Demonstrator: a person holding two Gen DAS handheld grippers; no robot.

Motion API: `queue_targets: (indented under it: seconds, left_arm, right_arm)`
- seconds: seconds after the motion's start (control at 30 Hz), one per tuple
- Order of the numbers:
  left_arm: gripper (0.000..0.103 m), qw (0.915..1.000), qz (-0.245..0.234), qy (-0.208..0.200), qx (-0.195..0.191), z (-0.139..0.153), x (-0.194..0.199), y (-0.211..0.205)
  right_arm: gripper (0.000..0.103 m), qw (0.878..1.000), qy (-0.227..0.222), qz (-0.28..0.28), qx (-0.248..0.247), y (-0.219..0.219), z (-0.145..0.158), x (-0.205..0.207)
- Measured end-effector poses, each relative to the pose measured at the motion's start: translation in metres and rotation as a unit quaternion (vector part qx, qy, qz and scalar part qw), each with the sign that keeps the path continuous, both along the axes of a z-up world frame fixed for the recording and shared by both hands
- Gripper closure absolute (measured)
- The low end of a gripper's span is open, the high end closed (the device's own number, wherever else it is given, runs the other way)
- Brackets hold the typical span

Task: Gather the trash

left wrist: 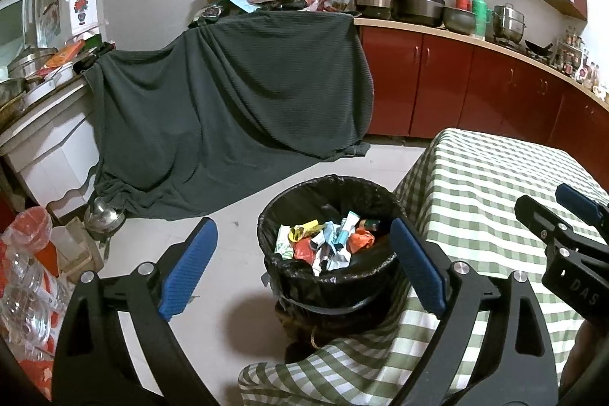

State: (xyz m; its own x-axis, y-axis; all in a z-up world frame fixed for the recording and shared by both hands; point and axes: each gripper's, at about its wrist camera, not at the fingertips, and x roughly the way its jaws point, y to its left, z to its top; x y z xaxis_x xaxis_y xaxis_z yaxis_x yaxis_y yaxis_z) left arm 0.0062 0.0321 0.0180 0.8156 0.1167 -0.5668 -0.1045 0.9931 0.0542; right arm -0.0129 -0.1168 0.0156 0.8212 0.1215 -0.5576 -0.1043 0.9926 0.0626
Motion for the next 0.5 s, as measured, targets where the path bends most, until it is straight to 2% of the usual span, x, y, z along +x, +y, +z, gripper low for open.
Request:
queue_targets:
  seconds: [0.5]
  left_arm:
    - [0.013, 1.0, -0.001, -0.001, 0.0, 0.0003, -0.0045, -0.0036]
  right_arm:
    - [0.033, 1.0, -0.005, 0.0, 0.001, -0.0032, 0.0033, -0.0083]
